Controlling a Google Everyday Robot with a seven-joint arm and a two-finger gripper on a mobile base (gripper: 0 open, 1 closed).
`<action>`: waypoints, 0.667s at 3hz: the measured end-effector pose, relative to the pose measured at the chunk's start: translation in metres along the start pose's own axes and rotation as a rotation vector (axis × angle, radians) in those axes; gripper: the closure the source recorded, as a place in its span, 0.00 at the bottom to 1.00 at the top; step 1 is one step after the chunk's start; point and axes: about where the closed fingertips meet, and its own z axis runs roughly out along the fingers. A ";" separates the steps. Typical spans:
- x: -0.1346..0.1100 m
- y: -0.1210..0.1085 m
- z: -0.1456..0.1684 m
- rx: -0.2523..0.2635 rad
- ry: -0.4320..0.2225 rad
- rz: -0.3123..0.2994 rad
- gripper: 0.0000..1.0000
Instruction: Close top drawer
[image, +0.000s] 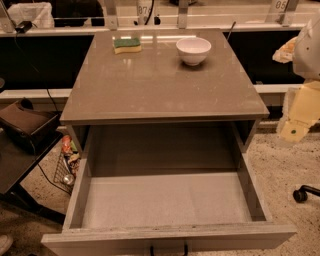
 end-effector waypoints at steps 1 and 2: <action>0.000 0.000 0.000 0.000 0.000 0.000 0.00; 0.029 0.034 0.022 -0.011 -0.015 0.007 0.02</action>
Offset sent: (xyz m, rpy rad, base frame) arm -0.0823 -0.0474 -0.1128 0.0408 0.0733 -0.0124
